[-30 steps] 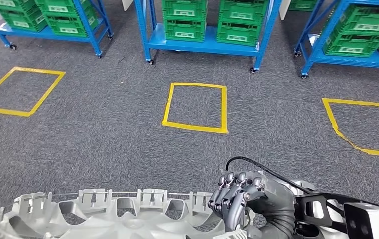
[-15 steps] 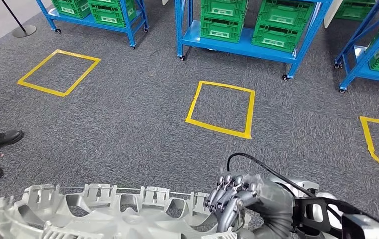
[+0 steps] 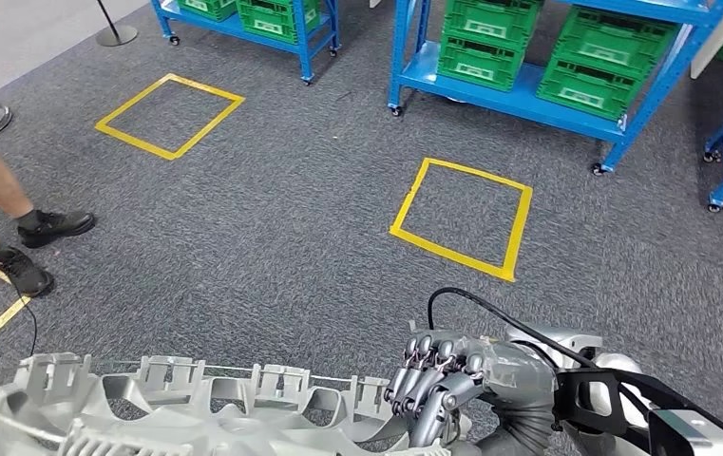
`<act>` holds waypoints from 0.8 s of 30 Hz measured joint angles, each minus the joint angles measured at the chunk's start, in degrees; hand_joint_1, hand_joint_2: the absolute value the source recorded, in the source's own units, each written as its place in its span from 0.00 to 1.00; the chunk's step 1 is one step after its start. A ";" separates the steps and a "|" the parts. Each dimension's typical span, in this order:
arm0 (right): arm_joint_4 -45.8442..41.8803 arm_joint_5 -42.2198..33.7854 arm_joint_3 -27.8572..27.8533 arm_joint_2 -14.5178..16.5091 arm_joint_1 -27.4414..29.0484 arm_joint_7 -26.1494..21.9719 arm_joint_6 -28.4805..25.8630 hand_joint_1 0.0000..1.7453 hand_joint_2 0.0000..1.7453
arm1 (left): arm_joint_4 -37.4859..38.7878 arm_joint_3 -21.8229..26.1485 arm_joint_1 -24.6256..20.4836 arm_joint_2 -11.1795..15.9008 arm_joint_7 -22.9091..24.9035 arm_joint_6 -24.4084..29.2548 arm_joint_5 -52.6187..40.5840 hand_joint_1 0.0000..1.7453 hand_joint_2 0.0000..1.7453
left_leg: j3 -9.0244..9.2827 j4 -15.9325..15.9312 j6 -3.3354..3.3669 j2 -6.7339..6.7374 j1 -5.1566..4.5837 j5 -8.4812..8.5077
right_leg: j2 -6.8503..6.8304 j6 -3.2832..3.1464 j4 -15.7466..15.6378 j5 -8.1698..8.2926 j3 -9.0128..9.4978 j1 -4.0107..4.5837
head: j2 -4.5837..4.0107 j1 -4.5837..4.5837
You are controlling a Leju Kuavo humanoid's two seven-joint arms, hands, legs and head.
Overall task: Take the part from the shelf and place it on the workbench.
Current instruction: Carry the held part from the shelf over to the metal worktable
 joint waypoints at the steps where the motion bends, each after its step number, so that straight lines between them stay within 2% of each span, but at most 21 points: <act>1: 0.14 -0.05 0.14 -0.04 -0.25 -0.08 0.05 0.97 1.00 | 0.18 0.24 -0.02 -0.06 -0.01 0.31 -0.31 0.00 1.00 | 0.23 -0.42 0.30 -0.69 0.18 0.39 | 0.69 0.16 0.50 -0.37 -0.20 -0.06 | 0.00 0.09; 2: 0.25 -0.12 0.26 -0.12 -0.46 -0.14 0.09 0.97 1.00 | 0.34 0.42 -0.10 -0.11 -0.01 0.50 -0.49 0.00 1.00 | 0.43 -0.84 0.62 -1.40 0.37 0.81 | 2.08 0.19 2.05 -1.22 -0.91 -0.13 | 0.00 0.18; 4: 0.43 -0.31 0.46 -0.37 -0.66 -0.21 0.15 0.97 1.00 | 0.68 0.50 -0.43 -0.21 -0.14 0.49 -0.69 0.00 1.00 | 0.50 -1.22 1.09 -2.86 0.55 1.39 | 5.61 -0.11 8.79 -4.17 -4.07 -0.39 | 0.00 0.46; 6: 0.66 -0.56 0.78 -0.65 -0.66 -0.26 0.15 0.97 1.00 | 1.24 0.55 -0.69 -0.23 -0.54 -0.06 -0.91 0.00 1.00 | 0.29 -1.16 1.20 -4.57 0.55 1.54 | 6.89 -0.01 16.14 -6.45 -7.82 -0.58 | 0.00 0.58; 7: 0.80 -0.68 0.96 -0.75 -0.67 -0.27 0.14 0.97 1.00 | 1.68 0.69 -0.78 -0.25 -0.75 -0.46 -1.01 0.00 1.00 | 0.28 -1.10 1.18 -5.49 0.56 1.56 | 7.03 0.37 17.34 -6.41 -8.59 -0.68 | 0.00 0.59; 8: 0.96 -0.79 1.14 -0.86 -0.71 -0.29 0.13 0.97 1.00 | 2.24 0.92 -0.89 -0.25 -0.93 -0.82 -1.09 0.00 1.00 | 0.29 -0.98 1.12 -6.40 0.59 1.56 | 7.14 0.93 16.04 -5.40 -8.21 -0.81 | 0.00 0.60; 9: 1.12 -0.87 1.29 -0.96 -0.78 -0.32 0.10 0.97 1.00 | 2.84 1.21 -1.03 -0.26 -1.05 -1.14 -1.16 0.00 1.00 | 0.31 -0.82 1.02 -7.28 0.62 1.52 | 7.51 1.52 12.55 -3.68 -6.76 -1.00 | 0.00 0.61; 10: 1.30 -0.91 1.45 -1.05 -0.91 -0.38 0.06 0.97 1.00 | 3.50 1.52 -1.17 -0.28 -1.17 -1.46 -1.21 0.00 1.00 | 0.24 -0.60 0.86 -8.09 0.65 1.44 | 8.53 1.99 8.07 -1.81 -4.86 -1.28 | 0.00 0.64; 11: 1.49 -0.91 1.62 -1.13 -1.04 -0.46 0.01 0.97 1.00 | 4.15 1.81 -1.35 -0.28 -1.29 -1.80 -1.26 0.00 1.00 | 0.08 -0.27 0.60 -8.85 0.55 1.29 | 9.47 2.09 4.26 -0.27 -3.15 -1.43 | 0.00 0.66; 12: 1.67 -0.88 1.81 -1.19 -1.19 -0.55 -0.08 0.97 1.00 | 4.77 2.10 -1.49 -0.28 -1.41 -2.16 -1.30 0.00 1.00 | -0.16 -0.01 0.30 -9.46 0.47 1.18 | 10.15 1.90 1.80 0.68 -2.05 -1.52 | 0.00 0.67; 13: 1.88 -0.79 2.01 -1.24 -1.32 -0.64 -0.21 0.97 1.00 | 5.41 2.43 -1.60 -0.26 -1.58 -2.48 -1.42 0.00 1.00 | -0.44 0.16 -0.04 -9.99 0.44 1.13 | 10.48 1.48 0.74 1.07 -1.61 -1.46 | 0.00 0.68; 15: 2.28 -0.32 2.37 -1.25 -1.51 -0.87 -0.54 0.97 1.00 | 6.52 3.10 -1.73 -0.13 -2.28 -2.71 -2.06 0.00 1.00 | -0.97 0.30 -0.71 -10.64 0.59 1.15 | 9.49 0.55 0.69 1.26 -1.60 -1.32 | 0.00 0.68; 16: 2.49 0.08 2.52 -1.25 -1.57 -1.03 -0.71 0.97 1.00 | 7.08 3.40 -1.77 -0.05 -2.82 -2.54 -2.55 0.00 1.00 | -1.29 0.72 -1.02 -9.87 0.61 0.91 | 8.97 0.16 0.60 1.33 -1.54 -1.36 | 0.00 0.64; 18: 2.85 0.86 2.74 -1.22 -1.64 -1.52 -0.90 0.97 1.00 | 7.99 3.84 -2.09 0.28 -3.85 -2.06 -3.33 0.00 1.00 | -3.14 4.36 -1.60 -6.63 0.65 -1.15 | 7.75 -0.56 0.41 1.36 -1.36 -1.49 | 0.00 0.30; 19: 3.01 1.15 2.81 -1.22 -1.64 -1.84 -0.99 0.97 1.00 | 8.38 3.96 -2.35 0.46 -4.22 -1.81 -3.63 0.00 1.00 | -4.92 7.99 -1.86 -4.84 0.72 -2.97 | 7.09 -0.80 0.41 1.28 -1.33 -1.34 | 0.00 0.12; 21: 3.33 1.52 2.99 -1.22 -1.62 -2.62 -1.20 0.97 1.00 | 9.02 4.22 -2.88 0.91 -4.65 -1.51 -4.05 0.00 1.00 | -8.83 15.59 -2.27 -3.50 1.09 -6.04 | 5.62 -1.08 0.43 1.17 -1.36 -1.12 | 0.00 0.00; 22: 3.48 1.70 3.10 -1.22 -1.62 -3.09 -1.37 0.97 1.00 | 9.32 4.40 -3.06 1.14 -4.79 -1.41 -4.27 0.00 1.00 | -9.80 17.36 -2.37 -3.31 1.20 -6.33 | 4.90 -1.12 0.43 1.11 -1.37 -1.07 | 0.00 -0.02; 23: 3.59 1.90 3.19 -1.22 -1.60 -3.57 -1.51 0.97 1.00 | 9.59 4.59 -3.17 1.39 -4.88 -1.40 -4.42 0.00 1.00 | -9.54 16.76 -2.40 -3.14 1.25 -5.54 | 4.23 -1.10 0.44 1.05 -1.35 -1.05 | 0.00 -0.02; 24: 3.65 2.09 3.22 -1.21 -1.59 -4.02 -1.62 0.97 1.00 | 9.82 4.80 -3.28 1.69 -4.98 -1.41 -4.59 0.00 1.00 | -8.03 13.86 -2.33 -2.78 1.25 -3.94 | 3.60 -1.04 0.44 0.98 -1.29 -1.03 | 0.00 -0.02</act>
